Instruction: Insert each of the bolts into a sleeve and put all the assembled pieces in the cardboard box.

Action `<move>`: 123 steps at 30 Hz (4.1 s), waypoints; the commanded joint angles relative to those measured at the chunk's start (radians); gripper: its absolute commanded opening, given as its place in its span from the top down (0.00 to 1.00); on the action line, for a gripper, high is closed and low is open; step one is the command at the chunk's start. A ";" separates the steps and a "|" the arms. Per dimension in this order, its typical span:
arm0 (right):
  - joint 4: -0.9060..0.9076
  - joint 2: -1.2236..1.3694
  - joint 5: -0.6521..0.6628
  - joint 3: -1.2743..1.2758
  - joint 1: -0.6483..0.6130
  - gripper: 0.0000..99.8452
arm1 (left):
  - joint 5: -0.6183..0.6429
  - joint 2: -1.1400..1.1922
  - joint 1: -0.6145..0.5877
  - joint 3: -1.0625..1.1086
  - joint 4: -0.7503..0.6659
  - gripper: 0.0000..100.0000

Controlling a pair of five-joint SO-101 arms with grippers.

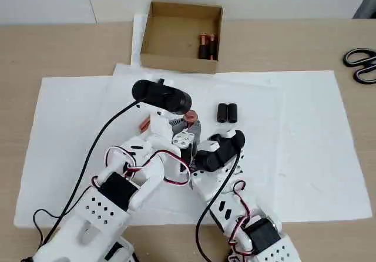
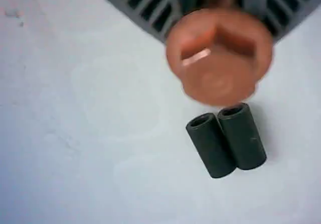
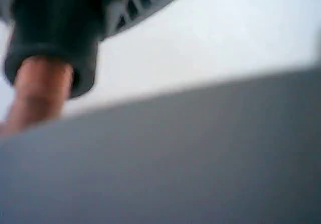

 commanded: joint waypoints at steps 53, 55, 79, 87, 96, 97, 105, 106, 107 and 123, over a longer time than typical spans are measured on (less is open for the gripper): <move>-0.022 -0.012 -0.005 0.008 -0.002 1.00 | -0.003 -0.028 0.011 0.073 0.175 0.80; -0.022 -0.012 -0.005 0.008 -0.002 1.00 | -0.003 -0.028 0.009 0.033 0.207 0.80; -0.021 -0.008 -0.005 0.008 -0.001 1.00 | -0.008 -0.029 -0.057 -0.061 0.176 0.80; -0.021 -0.007 -0.005 0.008 -0.001 1.00 | -0.037 -0.029 -0.195 -0.059 0.178 0.80; -0.021 -0.004 -0.005 0.008 0.010 1.00 | -0.103 -0.029 -0.439 -0.102 0.313 0.80; -0.021 -0.004 -0.005 0.008 0.024 1.00 | -0.104 -0.029 -0.486 -0.120 0.351 0.80; 0.038 -0.008 0.000 -0.014 0.166 1.00 | -0.269 -0.028 -1.045 -0.306 0.680 0.80; 0.070 -0.004 0.015 -0.028 0.193 1.00 | -0.334 -0.028 -1.091 -0.308 0.695 0.80; 0.104 -0.002 0.037 -0.044 0.220 1.00 | -0.414 -0.028 -1.125 -0.308 0.706 0.80; 0.249 0.357 0.272 -0.864 0.553 1.00 | -0.535 -0.026 -0.962 -0.295 0.839 0.80</move>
